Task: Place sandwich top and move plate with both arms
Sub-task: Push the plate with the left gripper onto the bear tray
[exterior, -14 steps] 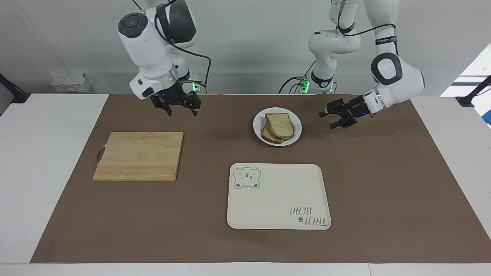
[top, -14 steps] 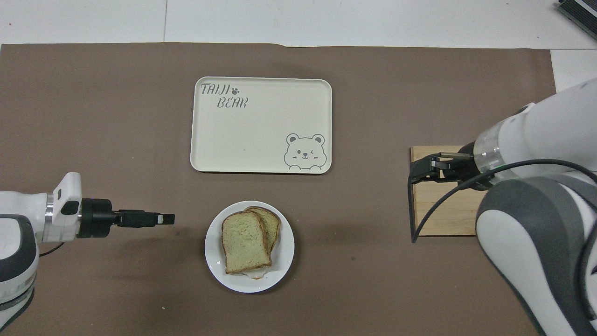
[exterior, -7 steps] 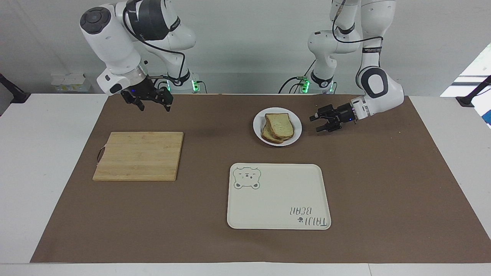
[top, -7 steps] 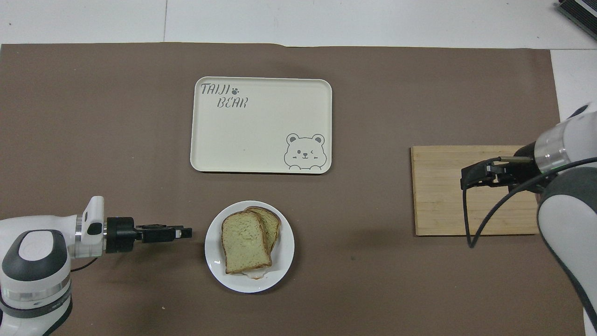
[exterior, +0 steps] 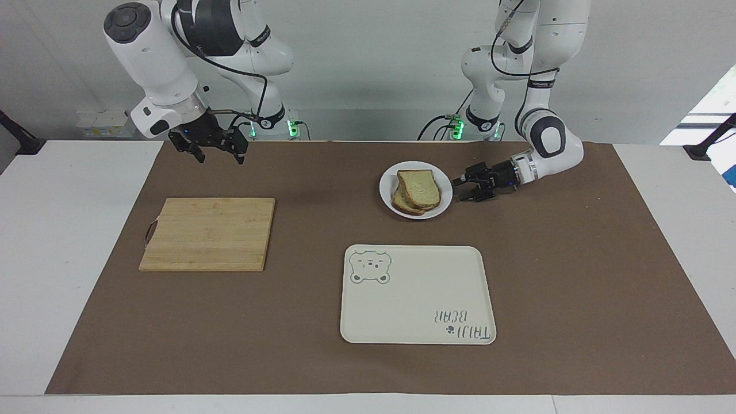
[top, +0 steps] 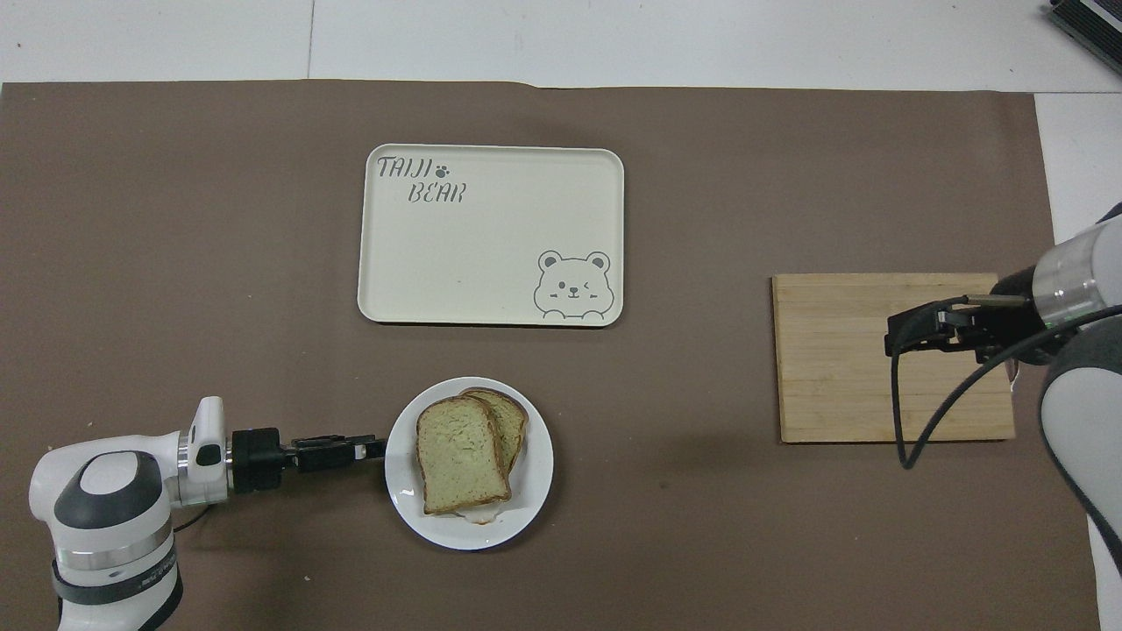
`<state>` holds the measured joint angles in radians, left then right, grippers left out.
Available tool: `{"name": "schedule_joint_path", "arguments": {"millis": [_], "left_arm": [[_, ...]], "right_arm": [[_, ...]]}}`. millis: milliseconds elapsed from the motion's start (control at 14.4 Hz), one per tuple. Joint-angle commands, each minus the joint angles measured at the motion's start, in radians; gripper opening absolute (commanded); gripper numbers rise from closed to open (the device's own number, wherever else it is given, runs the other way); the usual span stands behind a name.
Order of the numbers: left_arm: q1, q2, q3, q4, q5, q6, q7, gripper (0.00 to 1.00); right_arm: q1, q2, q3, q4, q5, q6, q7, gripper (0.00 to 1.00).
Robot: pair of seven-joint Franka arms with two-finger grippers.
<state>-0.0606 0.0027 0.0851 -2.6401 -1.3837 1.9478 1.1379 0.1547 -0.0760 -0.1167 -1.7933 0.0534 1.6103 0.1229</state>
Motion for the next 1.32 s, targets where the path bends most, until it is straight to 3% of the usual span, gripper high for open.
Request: {"name": "schedule_joint_path", "arguments": {"millis": [0,70,278,487,695,1251], "left_arm": [[-0.044,-0.009,0.007,-0.031,-0.058,0.011,0.043,0.58],[-0.050,-0.009,0.007,-0.040,-0.072,0.014,0.052,0.57],[-0.073,0.008,0.007,-0.040,-0.089,0.020,0.056,0.30],[-0.074,0.010,0.007,-0.041,-0.090,0.022,0.054,0.12],[-0.074,0.014,0.007,-0.046,-0.090,0.019,0.054,0.00],[0.004,0.045,0.010,0.023,-0.090,-0.068,0.039,0.00]], "right_arm": [[-0.020,-0.018,0.000,-0.018,-0.021,-0.003,-0.061,1.00],[-0.029,-0.024,-0.004,-0.029,-0.026,0.005,-0.110,1.00],[-0.060,-0.028,-0.005,-0.046,-0.050,0.043,-0.158,1.00],[-0.125,-0.030,-0.005,-0.047,-0.050,0.048,-0.169,1.00],[-0.136,-0.010,-0.003,-0.008,-0.052,0.054,-0.189,1.00],[-0.127,-0.007,0.012,0.204,-0.119,-0.044,-0.195,1.00]]}}
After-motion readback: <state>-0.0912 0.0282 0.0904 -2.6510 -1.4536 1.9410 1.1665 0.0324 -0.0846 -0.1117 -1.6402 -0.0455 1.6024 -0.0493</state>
